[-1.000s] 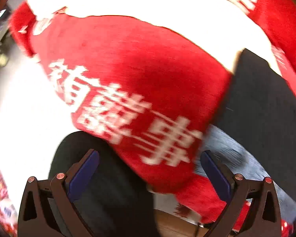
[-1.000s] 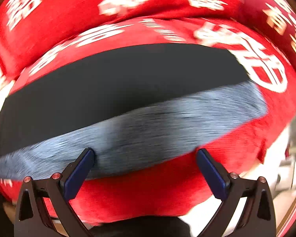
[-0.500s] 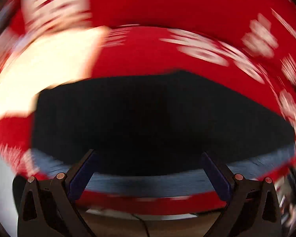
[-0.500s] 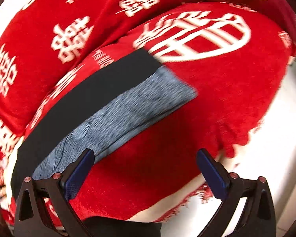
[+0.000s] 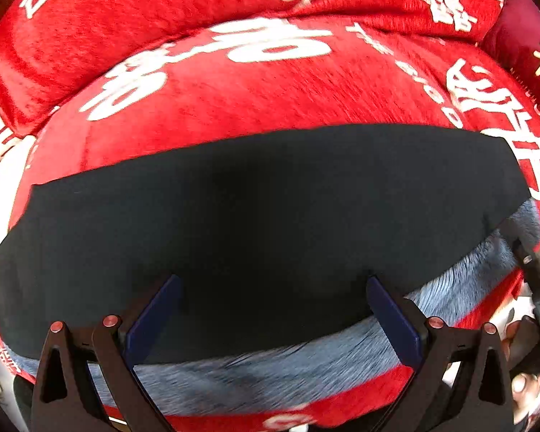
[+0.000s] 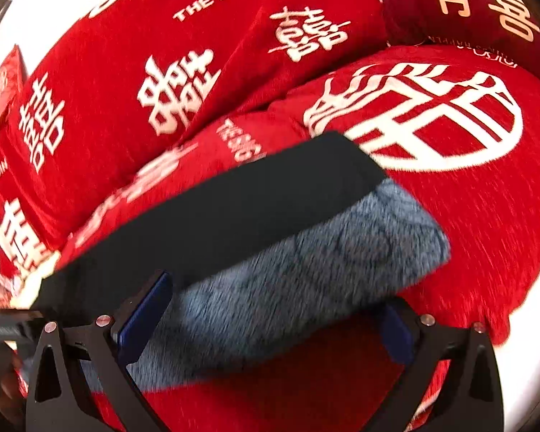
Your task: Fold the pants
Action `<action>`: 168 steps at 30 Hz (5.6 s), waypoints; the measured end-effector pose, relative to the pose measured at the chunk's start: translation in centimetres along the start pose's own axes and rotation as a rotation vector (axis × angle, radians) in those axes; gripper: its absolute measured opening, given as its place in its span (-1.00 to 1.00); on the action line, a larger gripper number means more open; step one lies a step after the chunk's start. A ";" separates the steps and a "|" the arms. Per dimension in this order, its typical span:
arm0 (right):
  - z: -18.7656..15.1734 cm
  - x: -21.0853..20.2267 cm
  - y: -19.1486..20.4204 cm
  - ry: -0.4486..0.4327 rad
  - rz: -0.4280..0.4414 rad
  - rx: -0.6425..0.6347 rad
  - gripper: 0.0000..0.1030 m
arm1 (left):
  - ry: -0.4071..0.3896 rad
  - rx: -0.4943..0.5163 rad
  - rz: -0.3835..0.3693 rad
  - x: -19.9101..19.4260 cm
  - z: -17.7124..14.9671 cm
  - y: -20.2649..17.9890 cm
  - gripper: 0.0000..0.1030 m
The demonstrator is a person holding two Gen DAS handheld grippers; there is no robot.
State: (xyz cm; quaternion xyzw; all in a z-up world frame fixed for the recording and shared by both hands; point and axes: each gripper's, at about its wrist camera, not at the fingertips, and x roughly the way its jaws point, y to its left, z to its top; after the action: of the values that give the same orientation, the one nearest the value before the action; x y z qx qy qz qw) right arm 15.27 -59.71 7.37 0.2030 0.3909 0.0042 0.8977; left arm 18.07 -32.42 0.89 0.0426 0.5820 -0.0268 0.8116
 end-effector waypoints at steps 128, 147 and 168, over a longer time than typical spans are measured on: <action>-12.5 3.3 33.8 0.186 -0.078 -0.743 0.99 | -0.145 -0.450 -0.012 -4.9 -13.8 34.0 1.00; -20.1 4.6 43.4 0.282 0.087 -0.912 0.99 | -0.139 -0.605 -0.091 -2.3 -20.7 43.3 1.00; -23.5 18.6 61.1 0.852 0.535 -1.364 0.92 | -0.121 -0.744 -0.283 -0.6 -25.5 48.7 1.00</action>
State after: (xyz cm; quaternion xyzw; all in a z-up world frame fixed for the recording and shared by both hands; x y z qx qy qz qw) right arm 20.90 7.93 2.40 -0.3164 0.5465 0.5274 0.5684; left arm -1.61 18.58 -4.81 -0.3362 0.5034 0.0718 0.7927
